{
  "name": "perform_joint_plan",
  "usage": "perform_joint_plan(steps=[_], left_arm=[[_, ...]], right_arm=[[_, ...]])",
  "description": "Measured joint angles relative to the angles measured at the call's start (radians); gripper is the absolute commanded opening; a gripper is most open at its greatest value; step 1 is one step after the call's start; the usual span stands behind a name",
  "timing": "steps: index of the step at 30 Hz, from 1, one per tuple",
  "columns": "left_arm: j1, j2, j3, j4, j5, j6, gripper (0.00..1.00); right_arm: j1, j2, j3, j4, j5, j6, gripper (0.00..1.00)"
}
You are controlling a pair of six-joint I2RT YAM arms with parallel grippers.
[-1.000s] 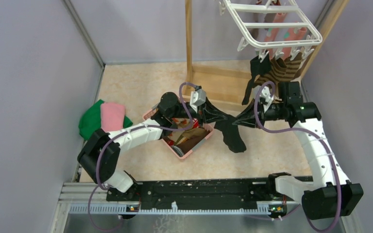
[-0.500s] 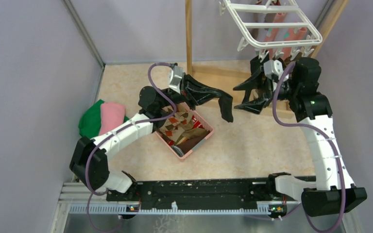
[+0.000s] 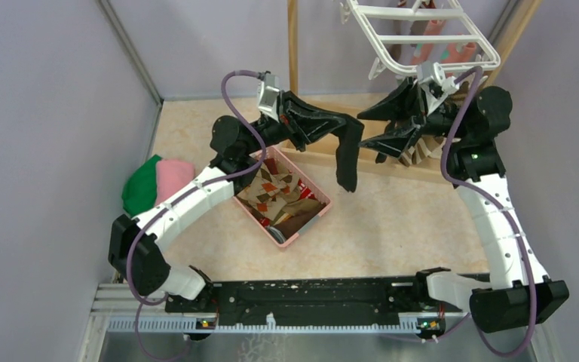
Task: Clip the socks to the hanger
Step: Pick up the sock from the bin.
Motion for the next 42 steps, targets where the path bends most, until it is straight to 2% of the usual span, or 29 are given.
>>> perform_joint_plan(steps=[3,5,7,13,19,21,29,32,38,42], left_arm=[[0.0,0.0,0.012,-0.042,-0.016,-0.005,0.0],[0.0,0.0,0.016,-0.062,-0.025,-0.012,0.0],[0.0,0.0,0.016,-0.076,-0.032,-0.018,0.0],[0.0,0.0,0.019,-0.089,-0.045,-0.034,0.0],[0.0,0.0,0.021,-0.087,-0.05,-0.062,0.0],[0.0,0.001,0.022,-0.084,-0.05,-0.074,0.0],[0.0,0.008,0.022,-0.074,-0.05,-0.107,0.0],[0.0,0.01,0.022,-0.071,-0.05,-0.117,0.01],[0.01,0.005,0.004,-0.063,-0.05,-0.114,0.5],[0.045,-0.043,-0.09,-0.052,-0.042,-0.084,0.82]], right_arm=[[0.002,-0.001,-0.072,0.283,0.008,0.235,0.65],[0.002,0.001,-0.153,0.541,0.027,0.423,0.64],[0.002,0.004,-0.197,0.685,0.047,0.531,0.64],[0.003,0.004,-0.266,0.932,0.129,0.668,0.61],[0.026,0.009,-0.317,1.024,0.182,0.697,0.51],[0.032,0.01,-0.318,1.033,0.194,0.696,0.43],[0.048,0.024,-0.318,1.049,0.229,0.679,0.0],[0.048,0.027,-0.319,1.044,0.235,0.669,0.0],[0.023,0.02,-0.351,1.022,0.205,0.654,0.0],[-0.062,-0.011,-0.383,0.976,0.129,0.647,0.0]])
